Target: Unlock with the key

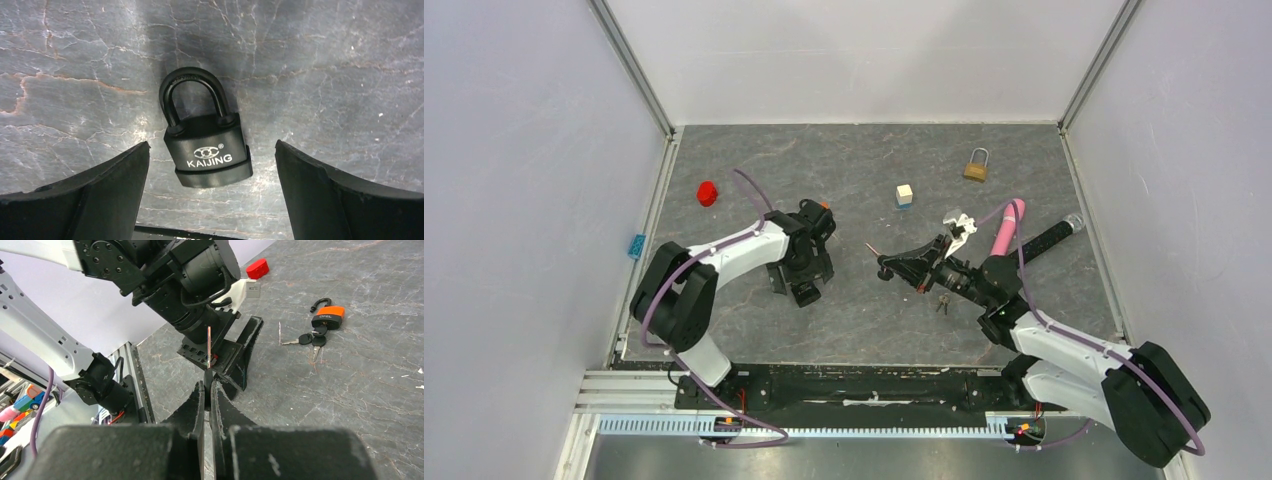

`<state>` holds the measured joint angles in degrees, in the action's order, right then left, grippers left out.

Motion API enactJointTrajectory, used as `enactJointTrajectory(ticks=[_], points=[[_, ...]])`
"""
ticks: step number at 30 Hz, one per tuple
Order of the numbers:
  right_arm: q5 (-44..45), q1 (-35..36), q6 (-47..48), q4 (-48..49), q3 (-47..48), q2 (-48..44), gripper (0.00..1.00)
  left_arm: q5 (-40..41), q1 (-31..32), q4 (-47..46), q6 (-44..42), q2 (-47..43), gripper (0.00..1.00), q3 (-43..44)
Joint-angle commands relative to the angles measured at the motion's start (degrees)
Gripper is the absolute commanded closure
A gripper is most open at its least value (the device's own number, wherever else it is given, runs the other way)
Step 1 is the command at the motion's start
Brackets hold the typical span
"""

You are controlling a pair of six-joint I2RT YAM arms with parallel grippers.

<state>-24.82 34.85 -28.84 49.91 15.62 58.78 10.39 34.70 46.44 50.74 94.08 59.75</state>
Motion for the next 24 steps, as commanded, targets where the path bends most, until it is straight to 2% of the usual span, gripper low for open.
enactJointTrajectory(ticks=[1,14,24], points=[[-1.0,-0.2,1.4,1.4,-0.5,-2.0,1.00,1.9,-1.0,-2.2,4.6,2.1,0.02,0.2],[-1.0,-0.1,1.9,0.5,-1.2,-3.0,1.00,2.6,-3.4,-3.6,8.5,4.3,0.16,-0.6],[-1.0,-0.1,1.6,1.1,-1.2,-2.5,1.00,-1.0,-3.3,-4.1,9.4,3.7,0.19,-1.9]])
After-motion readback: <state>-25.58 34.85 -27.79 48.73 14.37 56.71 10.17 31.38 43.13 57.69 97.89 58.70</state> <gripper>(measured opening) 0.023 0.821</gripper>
